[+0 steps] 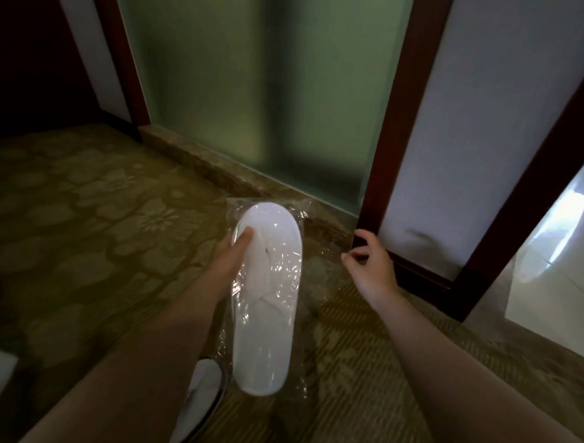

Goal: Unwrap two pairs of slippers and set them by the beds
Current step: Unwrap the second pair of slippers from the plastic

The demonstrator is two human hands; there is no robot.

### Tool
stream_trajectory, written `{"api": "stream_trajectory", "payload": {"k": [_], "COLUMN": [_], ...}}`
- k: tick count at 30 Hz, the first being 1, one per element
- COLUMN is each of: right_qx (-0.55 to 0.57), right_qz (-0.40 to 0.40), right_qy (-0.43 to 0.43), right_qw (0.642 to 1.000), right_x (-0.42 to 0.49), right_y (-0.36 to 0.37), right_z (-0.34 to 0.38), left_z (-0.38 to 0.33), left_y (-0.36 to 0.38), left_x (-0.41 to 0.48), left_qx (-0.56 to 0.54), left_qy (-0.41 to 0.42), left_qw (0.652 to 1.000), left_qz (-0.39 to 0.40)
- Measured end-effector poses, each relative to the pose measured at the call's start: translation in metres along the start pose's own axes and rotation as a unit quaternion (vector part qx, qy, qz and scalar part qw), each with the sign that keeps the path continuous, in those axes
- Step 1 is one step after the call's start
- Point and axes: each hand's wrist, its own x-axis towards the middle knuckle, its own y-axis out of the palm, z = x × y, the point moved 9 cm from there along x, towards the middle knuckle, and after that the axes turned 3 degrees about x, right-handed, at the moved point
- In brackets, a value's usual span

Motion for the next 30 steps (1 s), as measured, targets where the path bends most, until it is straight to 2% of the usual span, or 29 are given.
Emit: {"api": "stream_trajectory", "payload": {"k": [4, 10, 18, 23, 26, 30], "right_qx": [-0.076, -0.151, -0.232, -0.217, -0.223, -0.216], "right_qz": [-0.006, 0.012, -0.034, -0.052, -0.048, -0.027], "right_qy": [-0.070, -0.154, -0.182, -0.192, -0.196, -0.194], "right_qw": [0.995, 0.976, 0.955, 0.956, 0.954, 0.956], "right_x": [-0.007, -0.016, -0.021, -0.023, -0.025, -0.026], "right_y": [0.003, 0.021, 0.021, 0.009, 0.005, 0.005], "right_z": [0.014, 0.040, 0.049, 0.053, 0.054, 0.056], "left_z": [0.006, 0.004, -0.002, 0.007, 0.004, -0.001], "left_y": [-0.012, -0.008, 0.003, 0.020, 0.022, 0.025], "left_x": [0.005, 0.004, 0.001, -0.012, -0.016, -0.018], "left_qx": [0.005, 0.043, 0.121, 0.133, 0.150, 0.114], "left_qy": [-0.026, -0.010, -0.005, -0.028, -0.030, -0.031], "left_qw": [1.000, 0.998, 0.992, 0.980, 0.976, 0.980], "left_qz": [0.009, 0.032, 0.039, 0.145, 0.156, 0.158]}}
